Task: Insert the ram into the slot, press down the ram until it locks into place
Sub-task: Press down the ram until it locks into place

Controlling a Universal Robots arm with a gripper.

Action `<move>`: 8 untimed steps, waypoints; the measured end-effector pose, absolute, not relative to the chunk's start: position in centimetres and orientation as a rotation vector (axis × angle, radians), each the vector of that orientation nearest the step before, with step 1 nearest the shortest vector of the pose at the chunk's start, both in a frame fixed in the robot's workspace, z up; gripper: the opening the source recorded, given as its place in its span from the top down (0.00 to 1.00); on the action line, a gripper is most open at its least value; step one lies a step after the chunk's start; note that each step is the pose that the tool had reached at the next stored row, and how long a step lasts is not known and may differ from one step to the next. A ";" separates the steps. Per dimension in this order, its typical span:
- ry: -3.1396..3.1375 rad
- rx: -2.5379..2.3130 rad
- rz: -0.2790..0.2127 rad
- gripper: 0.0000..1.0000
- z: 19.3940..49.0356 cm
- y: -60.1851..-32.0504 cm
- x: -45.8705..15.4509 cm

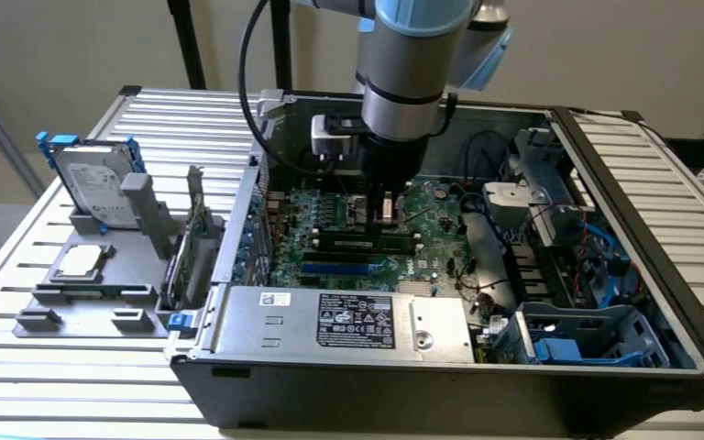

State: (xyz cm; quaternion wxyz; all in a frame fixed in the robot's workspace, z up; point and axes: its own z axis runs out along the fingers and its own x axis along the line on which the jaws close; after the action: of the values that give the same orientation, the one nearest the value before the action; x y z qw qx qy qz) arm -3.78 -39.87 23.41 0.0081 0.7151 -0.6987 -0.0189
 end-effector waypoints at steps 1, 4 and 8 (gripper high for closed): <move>-2.184 2.235 -0.059 0.90 23.3 -39.9 -3.8; -2.183 2.235 -0.058 0.90 23.0 -39.9 -3.8; -2.183 2.235 -0.058 0.90 22.7 -39.9 -3.9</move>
State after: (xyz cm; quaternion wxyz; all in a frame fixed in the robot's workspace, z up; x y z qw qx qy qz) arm -3.85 -39.87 22.70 0.0083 0.7151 -0.6987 -0.0185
